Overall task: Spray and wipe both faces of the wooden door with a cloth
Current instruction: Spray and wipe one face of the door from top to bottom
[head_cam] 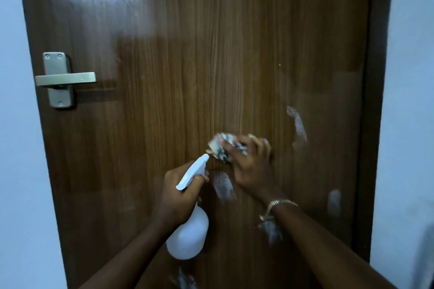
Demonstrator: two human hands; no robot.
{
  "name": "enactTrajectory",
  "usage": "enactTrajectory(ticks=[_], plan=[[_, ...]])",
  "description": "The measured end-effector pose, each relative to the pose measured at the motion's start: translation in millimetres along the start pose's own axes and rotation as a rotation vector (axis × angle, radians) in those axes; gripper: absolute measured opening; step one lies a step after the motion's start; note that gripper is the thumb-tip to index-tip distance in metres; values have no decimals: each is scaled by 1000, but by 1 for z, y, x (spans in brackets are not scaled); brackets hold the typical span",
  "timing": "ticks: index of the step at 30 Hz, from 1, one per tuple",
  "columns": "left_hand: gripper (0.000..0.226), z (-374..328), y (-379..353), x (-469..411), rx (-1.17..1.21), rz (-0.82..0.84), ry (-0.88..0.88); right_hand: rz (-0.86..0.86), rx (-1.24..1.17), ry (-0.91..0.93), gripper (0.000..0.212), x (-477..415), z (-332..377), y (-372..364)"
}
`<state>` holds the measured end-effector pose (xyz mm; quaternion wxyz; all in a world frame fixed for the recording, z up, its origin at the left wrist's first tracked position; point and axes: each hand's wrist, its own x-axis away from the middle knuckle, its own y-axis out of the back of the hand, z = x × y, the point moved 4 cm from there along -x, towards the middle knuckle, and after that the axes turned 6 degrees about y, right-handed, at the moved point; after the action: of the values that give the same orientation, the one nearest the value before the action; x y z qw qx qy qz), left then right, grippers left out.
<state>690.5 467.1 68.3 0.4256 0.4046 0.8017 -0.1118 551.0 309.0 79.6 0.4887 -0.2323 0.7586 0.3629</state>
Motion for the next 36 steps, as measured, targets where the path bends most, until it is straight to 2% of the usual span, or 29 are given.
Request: enactTrajectory(ticks=[2, 5, 6, 7, 8, 11, 13, 14, 15, 18, 19, 20, 21, 23, 25, 27, 28, 29, 31, 33, 34, 36], plan=[[30, -3, -12, -1, 34, 47, -9, -31, 64, -178, 58, 47, -50, 8], [27, -9, -27, 0, 51, 92, -23, -252, -19, -816, 45, 36, -143, 35], [26, -10, -31, -1, 50, 97, -33, -322, -39, -939, 44, 13, -160, 41], [26, -12, -35, -2, 45, 97, -47, -344, -25, -952, 44, -12, -164, 45], [26, -14, -39, -4, 39, 93, -63, -328, 22, -858, 44, -35, -155, 45], [28, -16, -49, -9, 26, 80, -89, -215, 69, -335, 57, -41, -102, 35], [29, -16, -51, -8, 22, 62, -84, -121, 39, -138, 61, 1, -100, 28], [29, -16, -52, -8, 24, 58, -74, -112, 35, -166, 59, 22, -116, 30], [29, -16, -52, -7, 28, 58, -63, -136, 39, -275, 57, 34, -136, 35], [29, -17, -53, -5, 36, 63, -65, -308, -23, -790, 45, 12, -196, 53], [29, -17, -54, -6, 32, 63, -64, -333, -35, -875, 44, -12, -206, 58], [29, -18, -55, -7, 32, 61, -65, -329, -27, -864, 44, -40, -204, 64], [29, -19, -56, -9, 35, 58, -69, -314, -1, -778, 44, -66, -193, 68], [28, -22, -59, -13, 24, 59, -84, -286, 45, -488, 47, -96, -155, 69], [28, -25, -64, -17, 21, 60, -93, -167, 8, -195, 55, -79, -123, 58], [28, -27, -66, -18, 42, 55, -90, -59, -28, -23, 59, -24, -122, 42], [28, -29, -67, -18, 51, 55, -89, -49, -4, -25, 57, 5, -137, 40], [29, -30, -68, -18, 55, 60, -84, -68, 28, -103, 54, 26, -159, 42], [30, -33, -68, -17, 63, 74, -69, -209, 69, -454, 46, 37, -212, 54], [31, -37, -67, -18, 65, 74, -69, -366, 13, -822, 44, 9, -256, 69], [31, -39, -67, -20, 61, 73, -72, -396, -23, -930, 44, -15, -269, 77], [29, -43, -68, -24, 63, 83, -77, -386, -36, -906, 44, -62, -272, 89]])
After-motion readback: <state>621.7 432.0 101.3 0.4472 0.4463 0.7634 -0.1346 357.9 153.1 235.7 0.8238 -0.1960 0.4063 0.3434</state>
